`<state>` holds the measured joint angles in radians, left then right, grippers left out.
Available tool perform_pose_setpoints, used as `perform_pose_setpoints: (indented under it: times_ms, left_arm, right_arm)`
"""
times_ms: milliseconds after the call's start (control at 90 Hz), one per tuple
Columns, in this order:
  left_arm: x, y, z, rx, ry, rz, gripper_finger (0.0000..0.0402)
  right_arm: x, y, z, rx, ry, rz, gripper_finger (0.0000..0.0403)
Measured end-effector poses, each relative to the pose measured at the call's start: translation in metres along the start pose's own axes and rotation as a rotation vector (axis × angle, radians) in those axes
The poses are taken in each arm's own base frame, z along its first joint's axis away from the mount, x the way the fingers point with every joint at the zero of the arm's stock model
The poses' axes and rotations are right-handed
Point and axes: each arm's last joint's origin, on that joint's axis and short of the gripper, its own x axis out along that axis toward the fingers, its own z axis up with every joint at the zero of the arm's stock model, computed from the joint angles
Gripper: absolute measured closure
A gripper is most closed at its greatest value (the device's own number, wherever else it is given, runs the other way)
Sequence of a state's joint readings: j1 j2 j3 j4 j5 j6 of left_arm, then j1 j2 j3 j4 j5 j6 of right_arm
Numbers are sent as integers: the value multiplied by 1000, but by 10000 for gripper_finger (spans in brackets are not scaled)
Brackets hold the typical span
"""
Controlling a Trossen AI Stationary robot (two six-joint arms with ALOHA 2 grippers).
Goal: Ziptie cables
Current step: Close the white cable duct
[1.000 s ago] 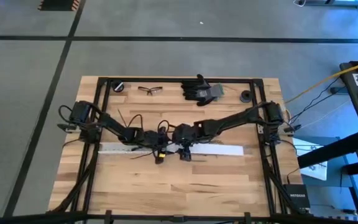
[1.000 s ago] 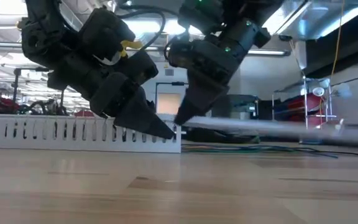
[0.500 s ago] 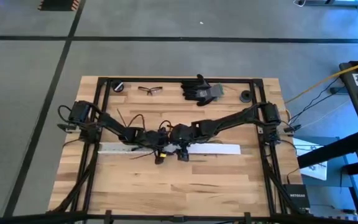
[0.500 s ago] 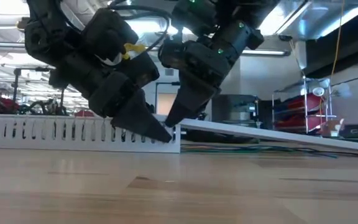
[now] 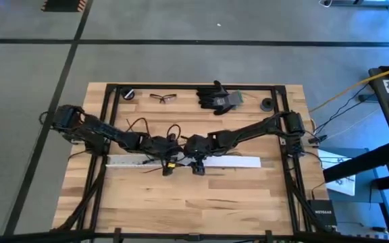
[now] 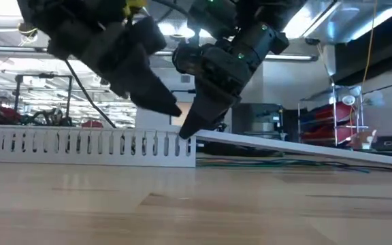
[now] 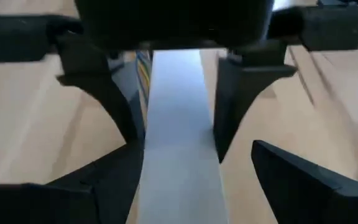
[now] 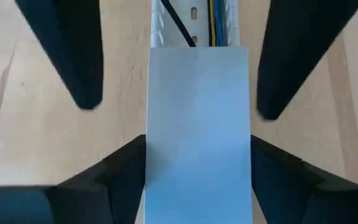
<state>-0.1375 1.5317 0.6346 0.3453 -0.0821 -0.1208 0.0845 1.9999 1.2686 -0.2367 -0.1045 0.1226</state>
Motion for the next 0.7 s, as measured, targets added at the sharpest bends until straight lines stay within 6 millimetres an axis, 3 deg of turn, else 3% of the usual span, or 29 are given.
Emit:
perform_pose_setpoints:
  times_ms: [111, 400, 700]
  left_arm:
    - [-2, 3, -1, 28, 18, 72, 117]
    - [12, 3, -30, -21, 231, 107, 117]
    - [10, 2, -32, -35, 249, 107, 117]
  right_arm:
    - [0, 0, 0, 1, -1, 1, 169]
    - [1, 0, 0, 2, -3, -1, 169]
    - [1, 0, 2, -1, -30, 5, 169]
